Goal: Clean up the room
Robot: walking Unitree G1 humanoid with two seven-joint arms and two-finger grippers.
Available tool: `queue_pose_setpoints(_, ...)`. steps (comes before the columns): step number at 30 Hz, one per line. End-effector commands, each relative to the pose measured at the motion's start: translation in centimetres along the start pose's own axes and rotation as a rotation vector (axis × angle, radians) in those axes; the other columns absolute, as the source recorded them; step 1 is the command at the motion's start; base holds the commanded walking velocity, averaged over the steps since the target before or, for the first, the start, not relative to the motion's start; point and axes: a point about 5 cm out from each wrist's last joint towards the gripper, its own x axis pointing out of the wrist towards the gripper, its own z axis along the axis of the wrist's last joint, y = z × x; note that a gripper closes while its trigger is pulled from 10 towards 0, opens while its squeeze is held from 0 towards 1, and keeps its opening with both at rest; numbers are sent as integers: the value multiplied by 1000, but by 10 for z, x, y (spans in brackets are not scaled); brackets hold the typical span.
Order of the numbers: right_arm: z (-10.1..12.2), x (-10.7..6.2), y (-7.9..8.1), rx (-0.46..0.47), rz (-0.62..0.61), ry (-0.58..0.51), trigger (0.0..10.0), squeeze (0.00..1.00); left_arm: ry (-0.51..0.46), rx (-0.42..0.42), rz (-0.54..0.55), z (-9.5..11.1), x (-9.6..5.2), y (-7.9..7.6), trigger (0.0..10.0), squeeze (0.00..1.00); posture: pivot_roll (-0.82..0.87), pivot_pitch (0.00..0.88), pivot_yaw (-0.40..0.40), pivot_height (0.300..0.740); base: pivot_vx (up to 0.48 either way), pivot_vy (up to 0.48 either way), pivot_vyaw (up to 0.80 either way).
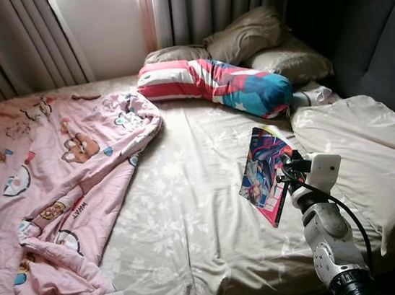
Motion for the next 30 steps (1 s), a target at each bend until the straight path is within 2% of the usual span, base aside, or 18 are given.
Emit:
queue_pose_setpoints(1, 12, 6, 4, -28, 27, -60, 10000, 0, 24, 1, -5, -6, -2, 1, 10000, 0, -43, 0, -35, 740, 0, 0, 0)
queue_pose_setpoints(6, 12, 6, 9, -37, 51, -57, 10000, 0, 31, 22, -14, -7, -2, 1, 10000, 0, -44, 0, -33, 740, 0, 0, 796)
queue_pose_setpoints(17, 8, 5, 11, -16, 55, -46, 10000, 0, 42, 41, -20, -10, -3, 3, 10000, 0, -40, 0, -26, 740, 0, 0, 0)
queue_pose_setpoints(30, 8, 6, 12, -18, 56, -43, 10000, 0, 47, 53, -34, -9, -2, -1, 10000, 0, -49, 0, -19, 740, 0, -296, 0)
